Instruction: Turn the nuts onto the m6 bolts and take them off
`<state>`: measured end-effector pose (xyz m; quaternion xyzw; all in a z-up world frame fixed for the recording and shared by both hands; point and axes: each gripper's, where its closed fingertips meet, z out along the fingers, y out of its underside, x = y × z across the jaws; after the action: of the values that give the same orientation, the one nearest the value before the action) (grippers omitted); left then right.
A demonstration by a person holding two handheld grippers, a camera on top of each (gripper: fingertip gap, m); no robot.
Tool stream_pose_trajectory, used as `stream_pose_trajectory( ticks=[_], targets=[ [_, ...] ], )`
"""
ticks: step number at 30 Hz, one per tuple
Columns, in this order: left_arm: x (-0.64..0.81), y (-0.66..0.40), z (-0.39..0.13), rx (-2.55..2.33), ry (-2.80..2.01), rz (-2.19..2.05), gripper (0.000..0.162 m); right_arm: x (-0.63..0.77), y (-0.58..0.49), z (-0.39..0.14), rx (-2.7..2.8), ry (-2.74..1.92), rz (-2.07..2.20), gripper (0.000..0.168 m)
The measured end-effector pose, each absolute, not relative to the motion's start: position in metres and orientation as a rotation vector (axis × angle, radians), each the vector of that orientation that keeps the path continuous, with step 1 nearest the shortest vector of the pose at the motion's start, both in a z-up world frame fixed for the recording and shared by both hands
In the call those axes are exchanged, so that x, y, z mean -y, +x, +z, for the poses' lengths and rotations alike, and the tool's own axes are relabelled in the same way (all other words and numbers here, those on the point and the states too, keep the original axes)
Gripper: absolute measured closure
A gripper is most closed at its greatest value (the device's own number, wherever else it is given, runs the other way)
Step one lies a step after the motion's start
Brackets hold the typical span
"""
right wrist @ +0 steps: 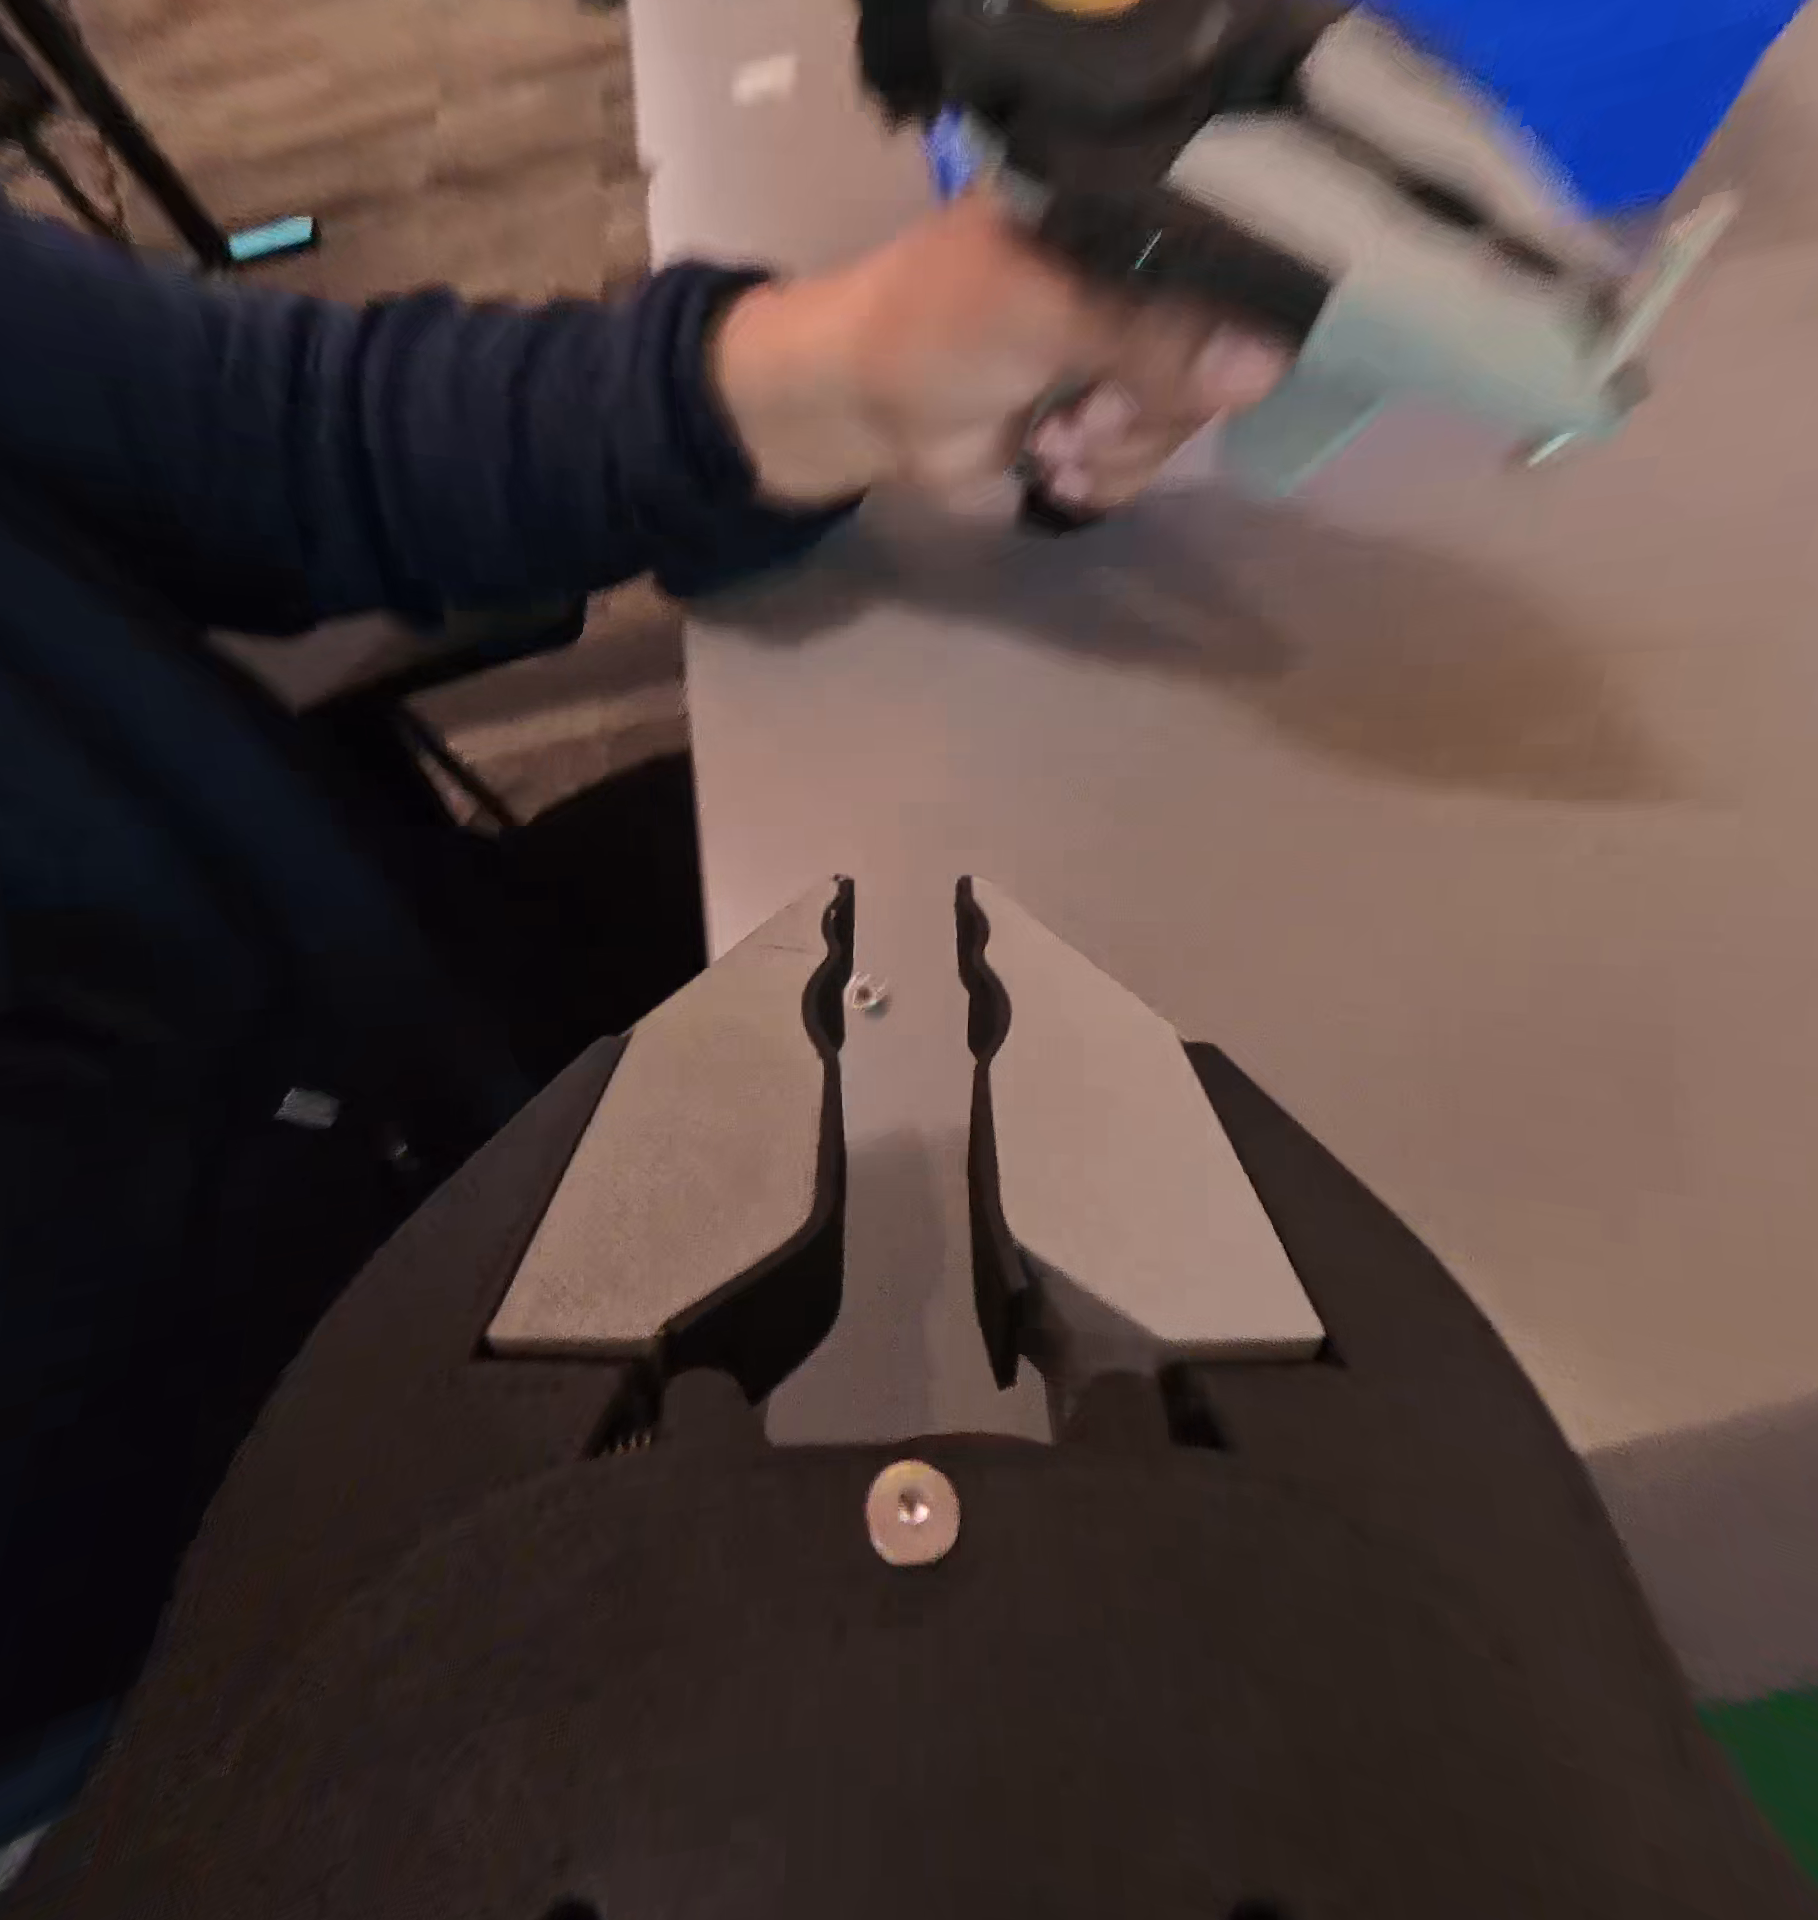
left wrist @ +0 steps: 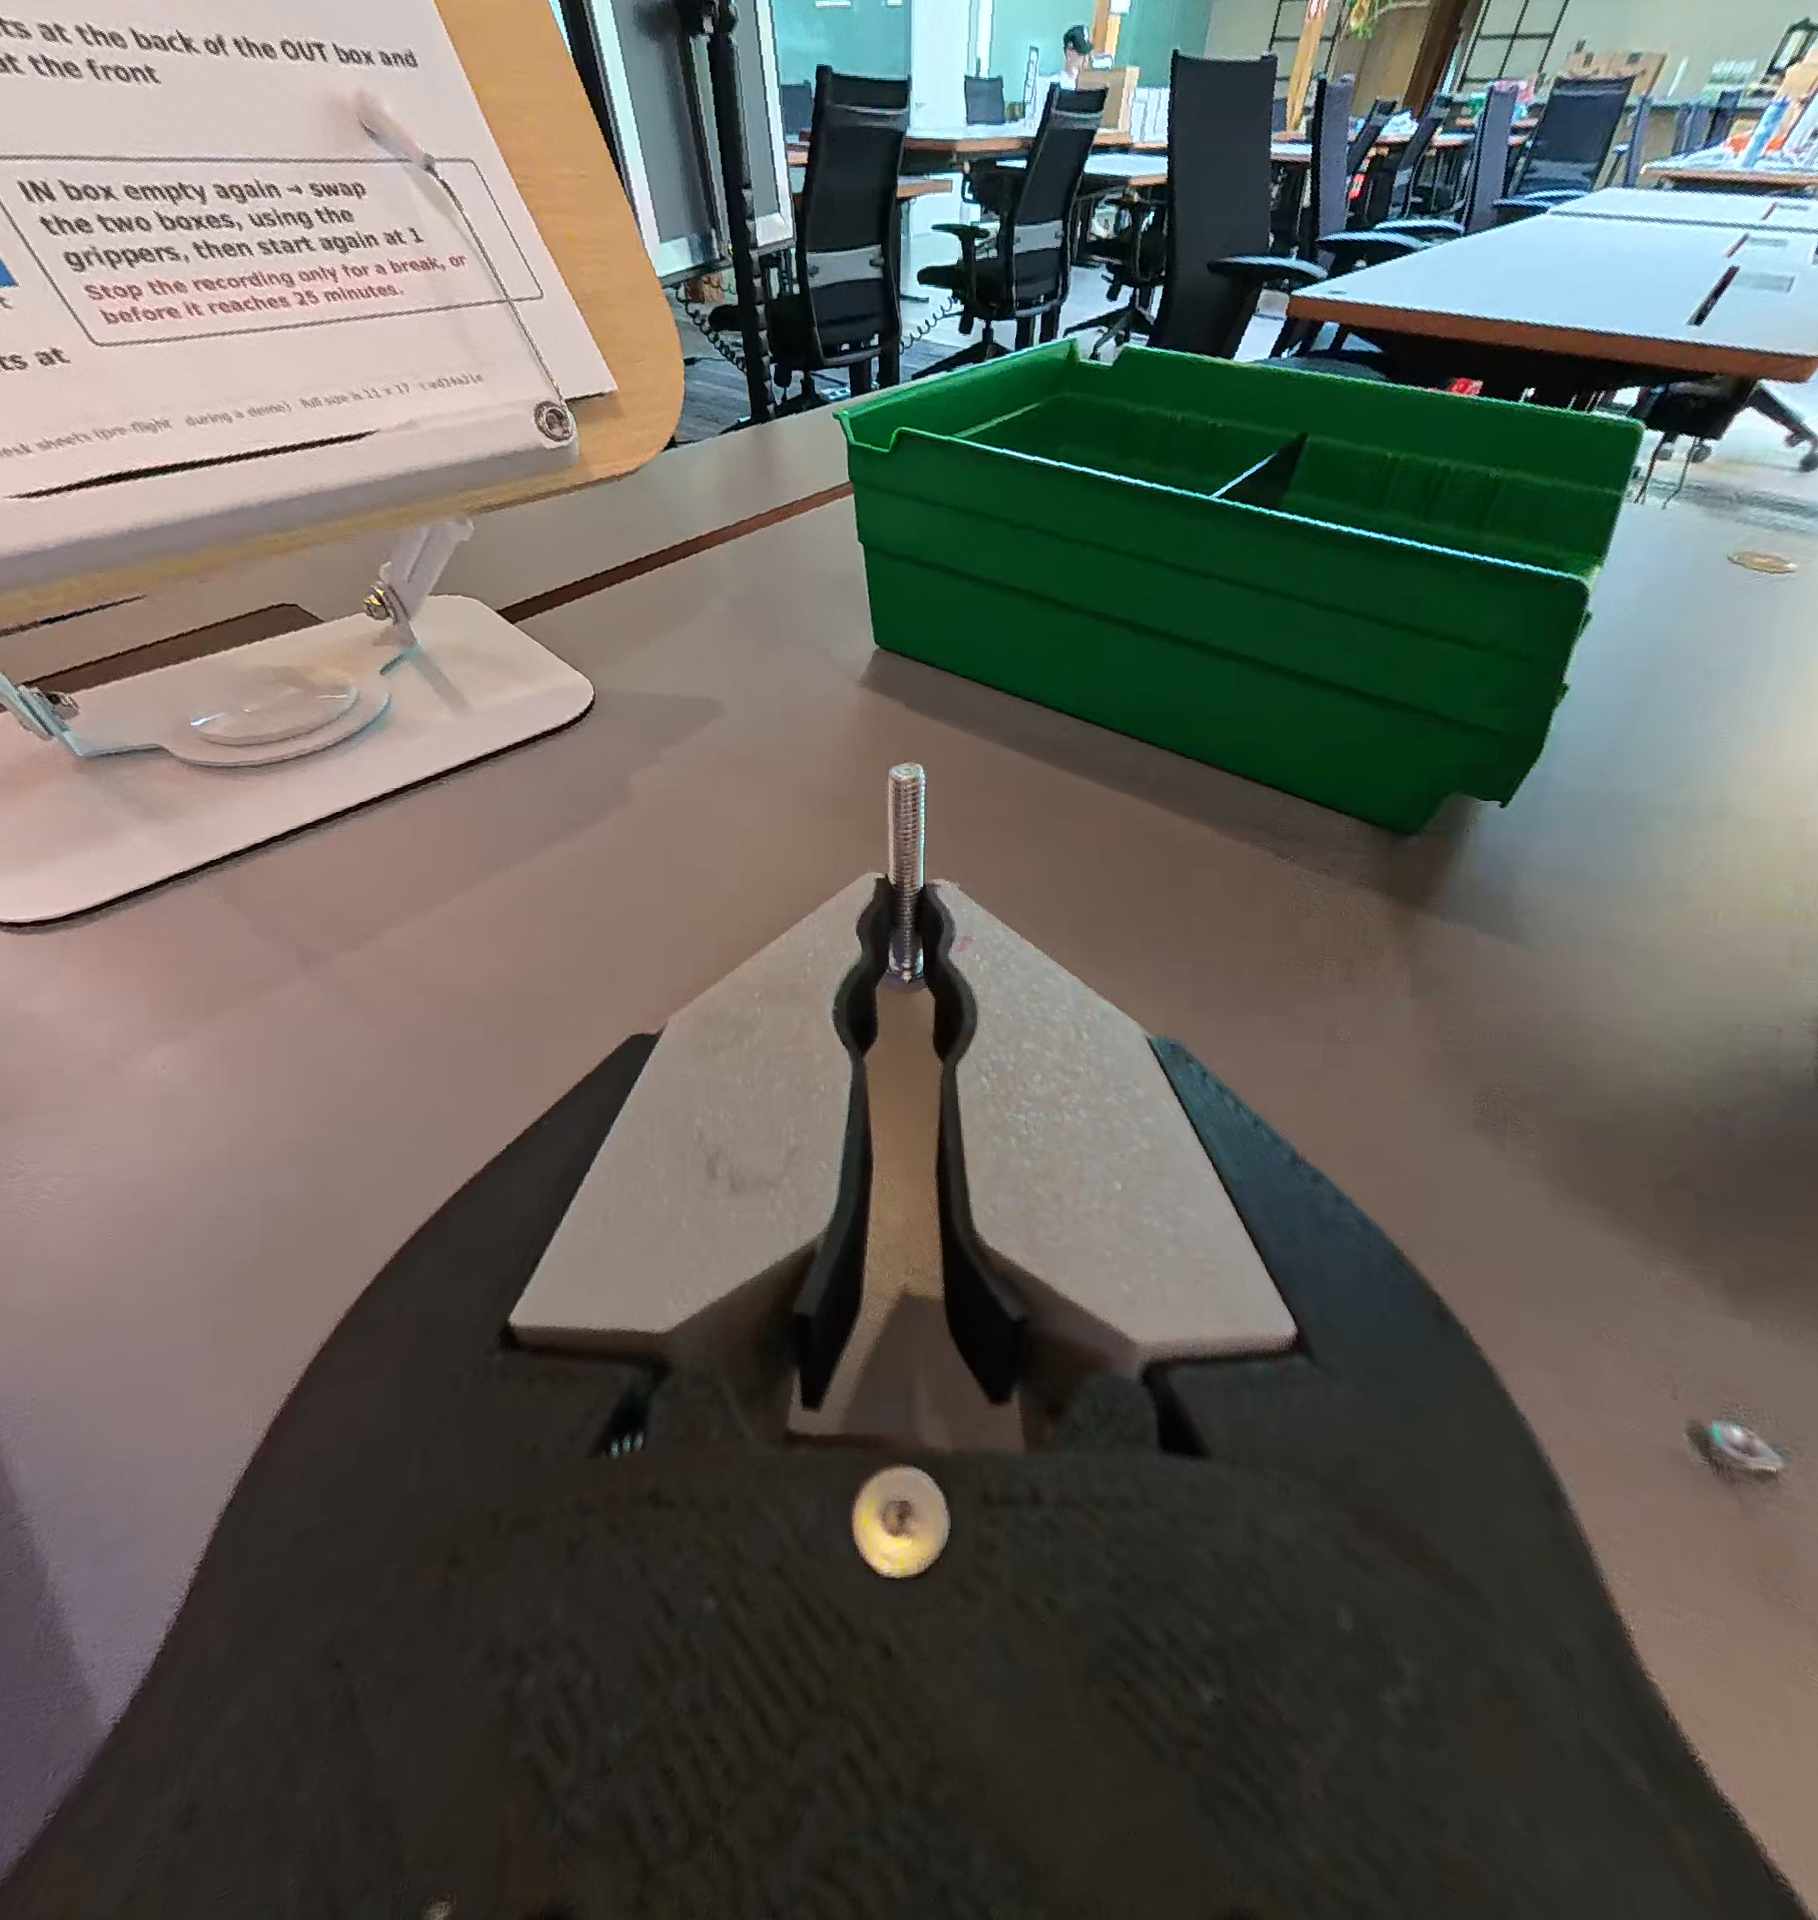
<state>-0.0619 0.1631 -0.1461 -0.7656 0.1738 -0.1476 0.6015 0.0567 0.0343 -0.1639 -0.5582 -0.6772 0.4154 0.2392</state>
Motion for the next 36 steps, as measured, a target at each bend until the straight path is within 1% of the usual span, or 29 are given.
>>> stream_pose_trajectory(
  ticks=[4, 6, 12, 15, 17, 19, 21, 27, 28, 30, 36],
  targets=[
    [-0.162, -0.059, -0.145, -0.415, -1.767, -0.336, 0.158, -0.001, 0.053, -0.210, 1.944, -1.573, 0.990, 0.146],
    [-0.162, -0.059, -0.144, -0.414, -1.765, -0.332, 0.159, -0.002, 0.047, -0.235, 1.966, -1.592, 0.867, 0.149],
    [-0.161, -0.064, -0.142, -0.395, -1.757, -0.338, 0.159, -0.020, 0.028, -0.236, 1.897, -1.603, 0.835, 0.147],
    [-0.164, -0.072, -0.137, -0.363, -1.740, -0.324, 0.159, -0.015, 0.020, -0.229, 1.888, -1.586, 0.863, 0.146],
    [-0.165, -0.077, -0.136, -0.333, -1.741, -0.344, 0.159, -0.001, 0.008, -0.222, 1.896, -1.560, 0.908, 0.141],
    [-0.164, -0.078, -0.135, -0.330, -1.738, -0.346, 0.159, 0.005, -0.007, -0.224, 1.909, -1.531, 0.861, 0.139],
    [-0.162, -0.076, -0.134, -0.345, -1.734, -0.332, 0.159, 0.004, -0.020, -0.230, 1.911, -1.524, 0.809, 0.141],
    [-0.161, -0.076, -0.133, -0.350, -1.731, -0.341, 0.159, 0.011, -0.034, -0.237, 1.970, -1.531, 0.857, 0.144],
    [-0.161, -0.076, -0.132, -0.350, -1.728, -0.341, 0.159, 0.011, -0.035, -0.237, 1.974, -1.525, 0.859, 0.146],
    [-0.161, -0.076, -0.131, -0.351, -1.724, -0.339, 0.159, 0.012, -0.035, -0.237, 1.992, -1.514, 0.872, 0.161],
    [-0.161, -0.078, -0.129, -0.341, -1.719, -0.346, 0.159, 0.011, -0.034, -0.236, 1.996, -1.499, 0.860, 0.162]
  ],
)
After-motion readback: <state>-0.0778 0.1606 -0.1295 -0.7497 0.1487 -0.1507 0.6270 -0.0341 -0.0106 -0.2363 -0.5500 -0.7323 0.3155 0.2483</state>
